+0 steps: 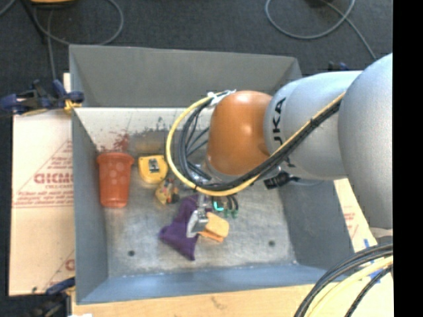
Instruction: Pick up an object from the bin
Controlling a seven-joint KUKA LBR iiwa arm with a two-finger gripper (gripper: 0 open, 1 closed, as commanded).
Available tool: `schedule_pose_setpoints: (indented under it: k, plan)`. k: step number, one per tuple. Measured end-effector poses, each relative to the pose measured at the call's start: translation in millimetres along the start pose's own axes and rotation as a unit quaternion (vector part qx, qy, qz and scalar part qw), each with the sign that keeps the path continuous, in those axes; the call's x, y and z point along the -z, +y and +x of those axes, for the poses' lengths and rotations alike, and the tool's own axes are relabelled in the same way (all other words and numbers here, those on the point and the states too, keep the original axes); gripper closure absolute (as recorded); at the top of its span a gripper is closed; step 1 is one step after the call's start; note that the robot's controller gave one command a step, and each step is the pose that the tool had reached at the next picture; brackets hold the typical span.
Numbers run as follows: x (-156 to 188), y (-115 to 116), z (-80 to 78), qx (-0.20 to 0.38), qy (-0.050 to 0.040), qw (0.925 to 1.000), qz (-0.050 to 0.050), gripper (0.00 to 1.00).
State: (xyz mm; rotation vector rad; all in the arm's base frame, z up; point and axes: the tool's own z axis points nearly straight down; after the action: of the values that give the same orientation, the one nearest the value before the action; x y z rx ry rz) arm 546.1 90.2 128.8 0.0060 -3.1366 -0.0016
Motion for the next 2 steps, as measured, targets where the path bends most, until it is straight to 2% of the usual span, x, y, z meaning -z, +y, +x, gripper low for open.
schedule_pose_setpoints:
  k: [1,2]
  plan:
    - [4,0,-2.0,-0.001,-0.0039,1.0,0.0,0.0]
    - [-25,12,2.6,0.104,-0.0074,0.9946,0.001,0.0]
